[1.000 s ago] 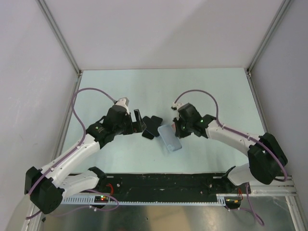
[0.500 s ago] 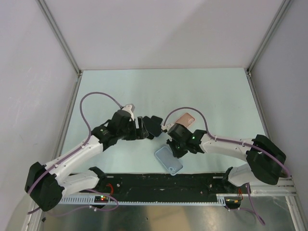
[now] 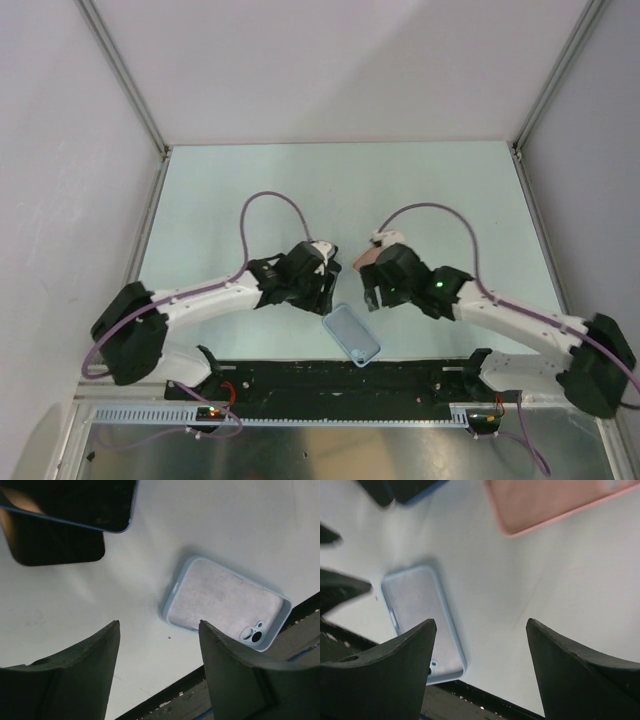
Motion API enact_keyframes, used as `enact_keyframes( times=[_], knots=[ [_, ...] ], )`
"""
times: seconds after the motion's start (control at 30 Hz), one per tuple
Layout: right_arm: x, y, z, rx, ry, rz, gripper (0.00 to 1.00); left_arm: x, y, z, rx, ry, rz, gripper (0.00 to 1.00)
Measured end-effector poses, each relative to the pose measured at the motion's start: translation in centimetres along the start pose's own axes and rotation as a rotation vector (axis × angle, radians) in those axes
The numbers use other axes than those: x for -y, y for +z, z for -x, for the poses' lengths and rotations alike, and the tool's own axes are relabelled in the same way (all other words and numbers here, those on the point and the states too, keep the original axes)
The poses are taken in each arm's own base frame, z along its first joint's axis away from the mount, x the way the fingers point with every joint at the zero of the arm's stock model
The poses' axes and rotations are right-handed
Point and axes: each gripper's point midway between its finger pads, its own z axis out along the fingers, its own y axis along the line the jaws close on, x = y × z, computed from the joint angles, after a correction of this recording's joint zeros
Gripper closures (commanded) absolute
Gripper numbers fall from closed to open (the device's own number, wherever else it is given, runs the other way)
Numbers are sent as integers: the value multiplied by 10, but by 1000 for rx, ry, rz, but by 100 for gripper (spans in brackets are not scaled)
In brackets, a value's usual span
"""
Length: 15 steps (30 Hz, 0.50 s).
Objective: Put the phone into the phone case
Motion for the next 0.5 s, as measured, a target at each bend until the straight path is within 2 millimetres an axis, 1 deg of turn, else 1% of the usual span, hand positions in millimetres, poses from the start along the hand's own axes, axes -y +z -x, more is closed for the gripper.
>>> enact_keyframes(
  times=[0.03,0.1,0.2,0.27,0.37,0.43,0.5],
  knots=[
    [7,-8,9,42,48,-18,21,3,6,-6,-25,20,5,36],
    [22,-25,26,123,135,-49,21,8,15,-6,-50,59,15,39],
    [35,-47,39,211,214,-67,21,12,33,-6,-89,108,32,42],
    [42,-56,44,244,249,-75,21,12,43,-7,-112,132,41,44],
    [53,-62,46,263,288,-97,21,12,54,-10,-143,165,49,45],
    [59,-66,46,269,308,-109,20,12,59,-12,-159,178,48,47],
    [64,-68,46,278,322,-117,20,15,62,-9,-158,187,43,49]
  ],
)
